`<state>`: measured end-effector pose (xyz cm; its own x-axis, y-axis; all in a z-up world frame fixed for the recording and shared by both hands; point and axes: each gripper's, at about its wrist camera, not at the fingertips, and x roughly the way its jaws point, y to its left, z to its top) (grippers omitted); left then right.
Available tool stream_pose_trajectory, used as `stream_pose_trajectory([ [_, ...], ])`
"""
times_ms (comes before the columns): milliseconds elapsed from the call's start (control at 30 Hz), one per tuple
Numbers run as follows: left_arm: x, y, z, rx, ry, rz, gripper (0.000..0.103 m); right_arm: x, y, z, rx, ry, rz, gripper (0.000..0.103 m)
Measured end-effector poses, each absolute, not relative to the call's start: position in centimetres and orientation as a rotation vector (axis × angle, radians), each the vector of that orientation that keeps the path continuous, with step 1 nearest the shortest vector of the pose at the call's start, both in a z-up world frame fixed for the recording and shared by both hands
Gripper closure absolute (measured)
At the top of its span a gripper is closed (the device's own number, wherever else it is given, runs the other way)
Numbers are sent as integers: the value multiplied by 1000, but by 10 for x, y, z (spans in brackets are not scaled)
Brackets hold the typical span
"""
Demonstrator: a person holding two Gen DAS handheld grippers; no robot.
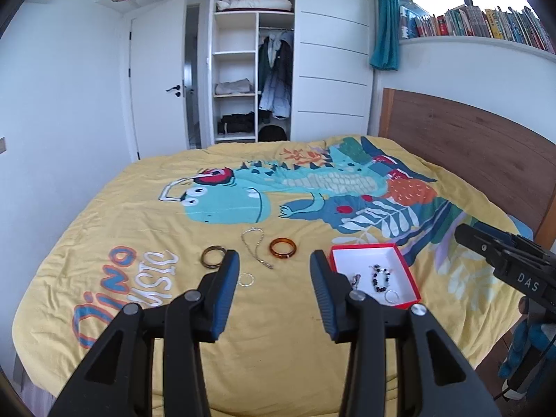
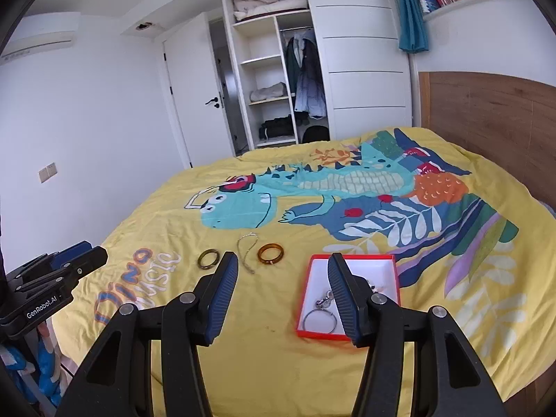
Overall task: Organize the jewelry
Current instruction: 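Withdraw both tools from the red box back toward the remaining jewelry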
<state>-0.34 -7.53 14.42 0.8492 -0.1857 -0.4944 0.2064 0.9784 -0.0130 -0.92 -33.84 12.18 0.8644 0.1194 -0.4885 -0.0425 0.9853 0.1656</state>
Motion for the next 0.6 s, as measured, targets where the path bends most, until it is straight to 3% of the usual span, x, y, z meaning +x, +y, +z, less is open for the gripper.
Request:
stream_pose_trajectory([
  [433,-31,-47,145,37,438,-97,62,-29,-306,125,119,502,124,46],
  [600,-29,-44,140,36,432,-83,52,-24,-298,117,115,514,133,45],
])
